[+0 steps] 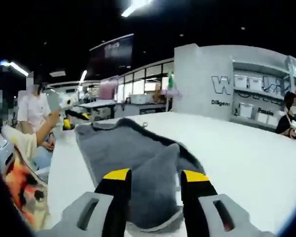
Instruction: Fold the towel on the table until its edges align and the towel forms a compact rectangular stack.
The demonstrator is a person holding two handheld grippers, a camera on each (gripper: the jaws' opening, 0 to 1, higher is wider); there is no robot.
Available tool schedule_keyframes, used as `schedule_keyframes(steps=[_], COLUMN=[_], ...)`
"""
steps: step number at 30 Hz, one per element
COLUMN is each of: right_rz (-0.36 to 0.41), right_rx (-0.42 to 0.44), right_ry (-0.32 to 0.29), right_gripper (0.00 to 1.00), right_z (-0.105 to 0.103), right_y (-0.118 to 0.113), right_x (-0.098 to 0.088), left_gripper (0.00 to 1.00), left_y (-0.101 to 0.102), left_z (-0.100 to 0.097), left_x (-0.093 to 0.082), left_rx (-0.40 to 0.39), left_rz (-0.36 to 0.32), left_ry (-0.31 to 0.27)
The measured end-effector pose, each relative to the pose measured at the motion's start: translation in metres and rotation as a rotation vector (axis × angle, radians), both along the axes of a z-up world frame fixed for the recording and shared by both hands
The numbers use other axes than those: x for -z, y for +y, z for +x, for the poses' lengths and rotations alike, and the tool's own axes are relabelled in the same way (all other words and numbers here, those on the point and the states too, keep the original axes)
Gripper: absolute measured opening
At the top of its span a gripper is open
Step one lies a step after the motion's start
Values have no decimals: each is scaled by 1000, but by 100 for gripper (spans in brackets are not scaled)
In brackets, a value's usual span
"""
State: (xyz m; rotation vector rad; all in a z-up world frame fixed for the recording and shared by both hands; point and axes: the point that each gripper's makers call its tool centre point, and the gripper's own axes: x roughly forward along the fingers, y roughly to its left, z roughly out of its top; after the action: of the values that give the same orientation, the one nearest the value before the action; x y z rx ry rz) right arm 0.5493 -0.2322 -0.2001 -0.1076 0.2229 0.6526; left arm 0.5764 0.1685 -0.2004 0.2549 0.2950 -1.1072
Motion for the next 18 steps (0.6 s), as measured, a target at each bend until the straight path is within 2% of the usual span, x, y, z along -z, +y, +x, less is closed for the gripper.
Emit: schedule_keyframes(steps=[1,4,7,9,18], right_rz=[67,76,92,111,3], right_rx=[134,218,290,316,336], right_ry=[27,36,97,115,239], right_gripper=[37,37,37,36,27], right_z=[28,44,64,72,97], right_y=[-27,-43,-57,-61,-64], right_x=[1,8,28,30,59], left_gripper=[88,91,98,99,99], left_y=[7,4,1,0,-10], left_z=[24,30,36,39,32], left_x=[16,17,16,17,24], left_rx=[-121,-139,-157,-173,-168], left_rz=[27,-21,-61,-67,-75], left_ry=[42,64,87,103,106])
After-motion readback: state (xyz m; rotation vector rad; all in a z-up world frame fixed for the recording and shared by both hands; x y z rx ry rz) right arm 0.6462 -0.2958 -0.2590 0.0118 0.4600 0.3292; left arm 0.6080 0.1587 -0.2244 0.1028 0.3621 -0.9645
